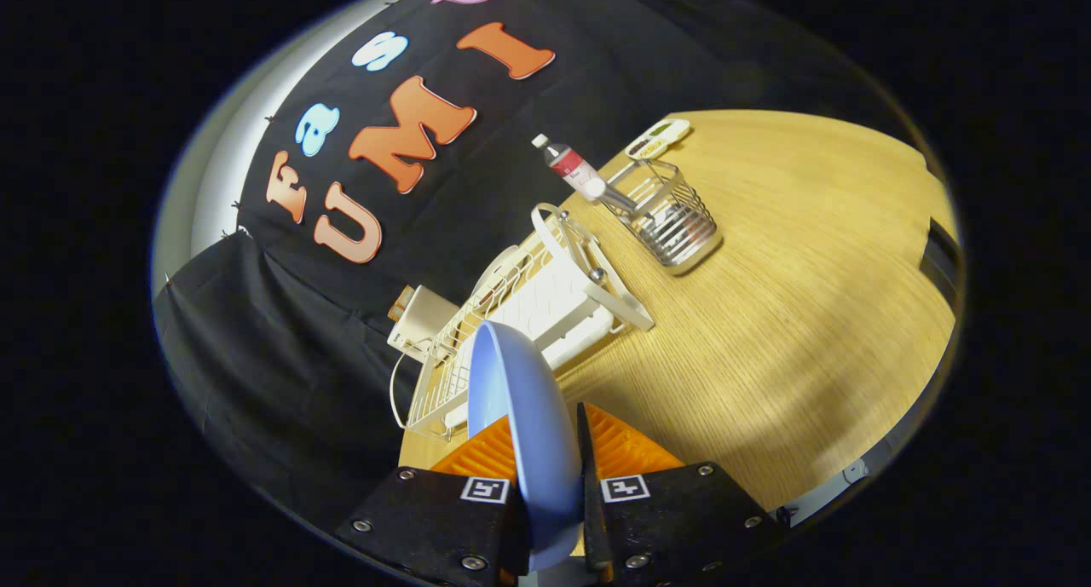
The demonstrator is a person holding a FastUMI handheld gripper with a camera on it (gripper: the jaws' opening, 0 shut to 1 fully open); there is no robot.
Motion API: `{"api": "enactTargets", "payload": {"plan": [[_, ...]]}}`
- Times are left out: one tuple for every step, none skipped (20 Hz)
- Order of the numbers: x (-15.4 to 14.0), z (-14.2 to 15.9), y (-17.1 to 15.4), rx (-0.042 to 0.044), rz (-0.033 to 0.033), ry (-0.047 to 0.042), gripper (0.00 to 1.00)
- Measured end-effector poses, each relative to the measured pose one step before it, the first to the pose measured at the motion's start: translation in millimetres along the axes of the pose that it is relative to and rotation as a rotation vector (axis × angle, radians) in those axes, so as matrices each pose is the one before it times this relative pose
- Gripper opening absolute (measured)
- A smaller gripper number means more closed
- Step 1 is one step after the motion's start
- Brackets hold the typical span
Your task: Take the plate from the dish rack, then take the spoon from the basket and place it into the plate.
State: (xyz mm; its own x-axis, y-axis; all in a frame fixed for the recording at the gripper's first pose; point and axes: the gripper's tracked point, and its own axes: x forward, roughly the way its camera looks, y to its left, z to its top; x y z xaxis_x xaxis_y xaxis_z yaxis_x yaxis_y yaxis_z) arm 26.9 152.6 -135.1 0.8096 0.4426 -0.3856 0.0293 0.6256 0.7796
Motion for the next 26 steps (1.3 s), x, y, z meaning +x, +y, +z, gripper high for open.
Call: {"api": "enactTargets", "payload": {"plan": [[4.29,-5.64,-3.67,0.01226,0.00037,0.01393,0.25],[4.58,-2.51,-3.78,0.01401,-0.00066,0.01725,0.25],[5.65,-3.29,-3.03,0.00406,0.0015,0.01076,0.25],[3.52,-0.88,-3.87,0.00203,-0.00318,0.00734,0.25],[3.87,-2.25,-4.55,0.00538,-0.01179,0.00474,0.25],[4.26,-1.52,-3.02,-0.00291,-0.01092,0.00174,0.25],[3.68,-3.25,-1.65,-0.0076,-0.00482,0.00447,0.25],[3.29,-2.81,1.11,-0.00179,0.01021,0.01533,0.25],[2.43,-2.72,1.83,0.00583,0.01367,0.01029,0.25],[2.02,-3.06,-0.84,0.00391,0.00229,0.01505,0.26],[1.86,0.23,-0.01,0.00383,0.0041,0.00272,0.27],[0.95,1.78,-2.08,-0.00959,-0.01011,-0.00243,0.27],[-0.81,2.15,-5.28,-0.02238,-0.02085,-0.00772,0.28],[0.69,3.25,-5.77,-0.0219,-0.02567,-0.01163,0.3],[-1.35,3.84,-3.33,-0.02161,-0.01646,-0.01093,0.35],[-2.45,4.13,-2.91,-0.01851,-0.01091,-0.00763,0.36],[-4.11,4.4,-0.45,-0.01847,-0.0042,-0.01172,0.39],[-4.31,4.32,-0.33,-0.02032,0.00002,-0.01245,0.41],[-4.18,4.65,-1.1,-0.02644,-0.00956,-0.01677,0.45],[-2.73,7.4,-3.57,-0.03878,-0.01852,-0.02611,0.48],[-2.85,6.93,-5.49,-0.04455,-0.02983,-0.03111,0.57],[-2.73,8.93,-6.09,-0.03978,-0.02496,-0.03012,0.62],[-4.5,7.28,-3.69,-0.02261,-0.01712,-0.02034,0.69],[-5.38,8.64,-1.45,-0.01266,-0.00749,-0.02677,0.74],[-4.09,7.38,-4.1,-0.02399,-0.02094,-0.02999,0.81],[-1.84,7.52,-6.13,-0.03085,-0.02922,-0.03218,0.84]]}}
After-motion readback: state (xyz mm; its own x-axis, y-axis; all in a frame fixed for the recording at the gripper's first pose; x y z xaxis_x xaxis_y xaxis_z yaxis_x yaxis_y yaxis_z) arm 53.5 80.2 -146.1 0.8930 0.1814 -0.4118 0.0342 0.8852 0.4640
